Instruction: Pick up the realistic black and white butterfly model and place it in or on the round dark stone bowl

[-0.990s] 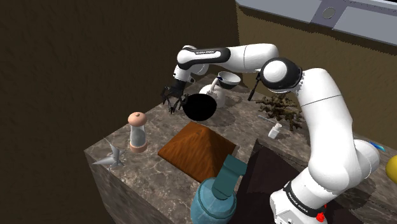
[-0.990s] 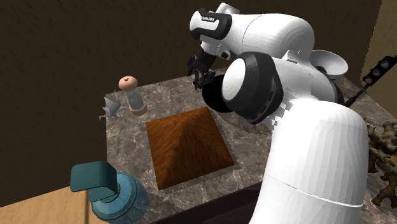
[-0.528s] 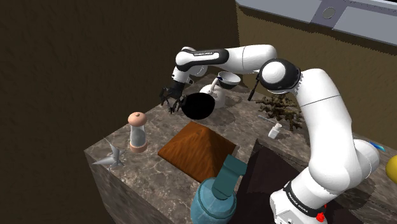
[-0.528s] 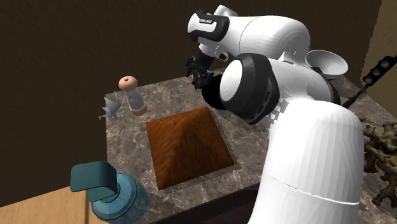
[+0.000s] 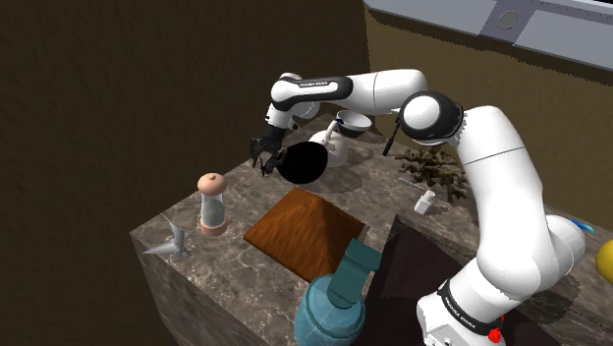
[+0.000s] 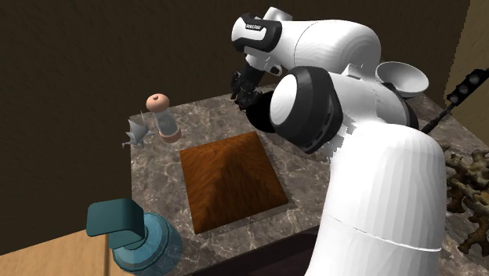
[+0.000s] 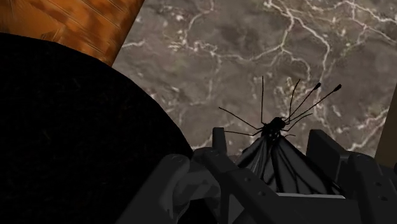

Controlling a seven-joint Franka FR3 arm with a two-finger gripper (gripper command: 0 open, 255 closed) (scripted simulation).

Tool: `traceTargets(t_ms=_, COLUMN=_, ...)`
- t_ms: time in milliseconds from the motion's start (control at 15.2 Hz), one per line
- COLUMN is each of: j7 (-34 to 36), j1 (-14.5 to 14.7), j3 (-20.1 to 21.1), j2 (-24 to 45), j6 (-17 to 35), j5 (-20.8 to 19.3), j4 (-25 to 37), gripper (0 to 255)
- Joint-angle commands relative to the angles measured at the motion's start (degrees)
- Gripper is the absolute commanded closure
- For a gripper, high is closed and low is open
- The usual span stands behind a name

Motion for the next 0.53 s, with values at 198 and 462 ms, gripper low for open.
traceTargets(t_ms=198, j7=-0.48, j1=-0.60, j3=-0.31, j2=0.22, j6=0.20, j5=-0.10, j4=-1.23, gripper=255)
traceTargets(t_ms=462, j7=0.03, j1=-0.84, j3=0.05, j2=-1.45, j6=-1.52, j5=0.20, j4=-1.06, gripper=255)
